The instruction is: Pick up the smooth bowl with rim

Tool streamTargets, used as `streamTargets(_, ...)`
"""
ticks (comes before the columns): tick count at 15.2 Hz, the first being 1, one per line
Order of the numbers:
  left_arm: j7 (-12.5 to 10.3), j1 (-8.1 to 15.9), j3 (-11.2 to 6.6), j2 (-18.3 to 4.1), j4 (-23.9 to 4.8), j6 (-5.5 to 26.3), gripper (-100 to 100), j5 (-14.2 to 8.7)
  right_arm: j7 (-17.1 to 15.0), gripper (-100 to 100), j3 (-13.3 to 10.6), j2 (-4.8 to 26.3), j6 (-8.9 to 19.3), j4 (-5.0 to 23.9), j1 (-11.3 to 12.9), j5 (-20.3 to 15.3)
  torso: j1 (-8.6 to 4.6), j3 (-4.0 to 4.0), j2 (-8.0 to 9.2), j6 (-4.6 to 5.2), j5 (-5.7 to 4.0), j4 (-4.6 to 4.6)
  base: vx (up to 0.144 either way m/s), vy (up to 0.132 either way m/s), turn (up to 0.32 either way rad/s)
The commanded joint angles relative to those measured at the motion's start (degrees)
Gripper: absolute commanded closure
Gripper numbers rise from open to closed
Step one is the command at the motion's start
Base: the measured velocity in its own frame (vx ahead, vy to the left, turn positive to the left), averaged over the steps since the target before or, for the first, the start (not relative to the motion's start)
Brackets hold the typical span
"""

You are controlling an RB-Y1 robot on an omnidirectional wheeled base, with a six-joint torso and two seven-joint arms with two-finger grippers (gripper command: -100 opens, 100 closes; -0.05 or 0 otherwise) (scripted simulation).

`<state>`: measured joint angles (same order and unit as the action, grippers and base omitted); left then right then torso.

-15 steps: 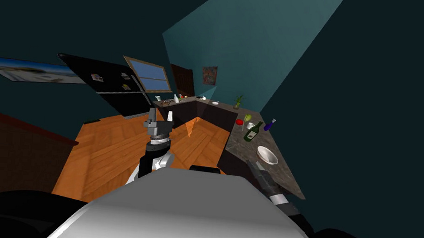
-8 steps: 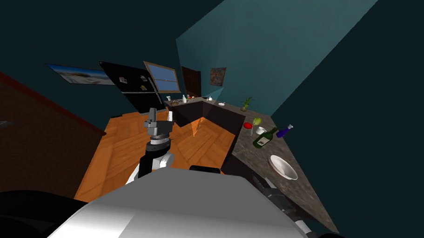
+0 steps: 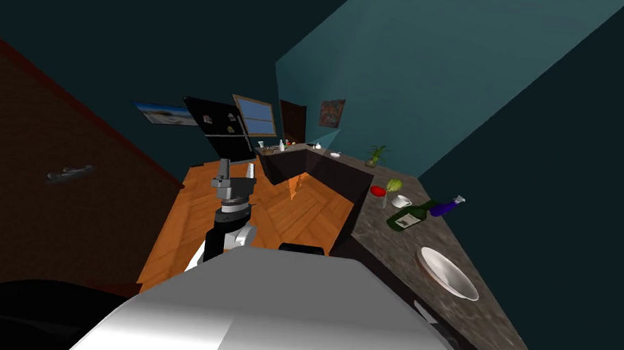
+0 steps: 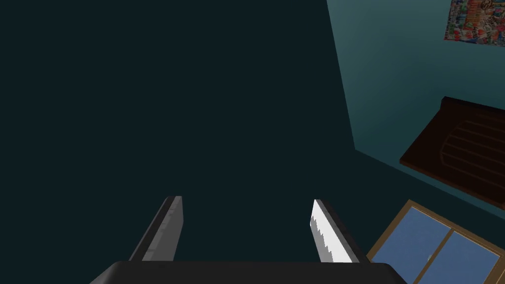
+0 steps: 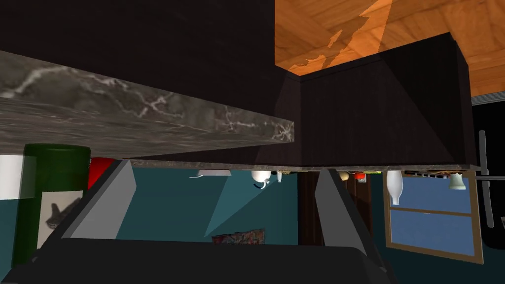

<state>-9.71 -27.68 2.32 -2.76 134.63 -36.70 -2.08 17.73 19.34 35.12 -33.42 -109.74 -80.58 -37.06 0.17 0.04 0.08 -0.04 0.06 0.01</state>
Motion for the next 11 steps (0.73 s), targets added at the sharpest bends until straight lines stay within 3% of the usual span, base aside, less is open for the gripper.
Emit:
streamTargets(1, 0.0, 0.0, 0.0, 0.0, 0.0, 0.0, 0, 0.0, 0.8, -100, 0.9, 0.7, -1.0, 2.0, -2.3, -1.3, 0.0, 0.0, 0.0, 0.0, 0.0, 0.0, 0.014, 0.041, 0.246)
streamTargets(4, 0.0, 0.0, 0.0, 0.0, 0.0, 0.0, 0, 0.0, 1.9, -100, 2.8, 3.0, -1.6, 5.8, -6.7, -4.9, -0.02, 0.01, 0.01, 0.01, 0.0, 0.0, 0.02, 0.039, 0.266)
streamTargets(6, 0.0, 0.0, 0.0, 0.0, 0.0, 0.0, 0, 0.0, 1.9, -100, 2.8, 3.0, -1.6, 5.9, -7.0, -4.9, -0.04, 0.0, -0.01, 0.01, -0.01, 0.0, 0.019, 0.022, 0.136)
streamTargets(7, 0.0, 0.0, -0.01, 0.0, 0.0, 0.0, 0, 0.0, 2.4, -100, 3.8, 4.1, -1.8, 7.6, -9.1, -6.7, -0.08, 0.01, 0.01, 0.04, -0.02, 0.01, 0.016, 0.017, 0.181)
streamTargets(8, 0.0, 0.0, 0.0, 0.0, 0.0, 0.0, 0, 0.0, 2.4, -100, 3.8, 4.1, -1.8, 7.9, -9.1, -6.7, -0.09, 0.01, 0.02, 0.01, -0.01, 0.0, 0.014, 0.013, 0.225)
streamTargets(11, 0.0, 0.0, -0.01, 0.0, 0.0, 0.0, 0, 0.0, 3.3, -100, 5.7, 6.1, -2.0, 11.7, -12.6, -10.0, -0.15, 0.01, 0.01, -0.01, -0.04, 0.01, 0.017, 0.01, 0.283)
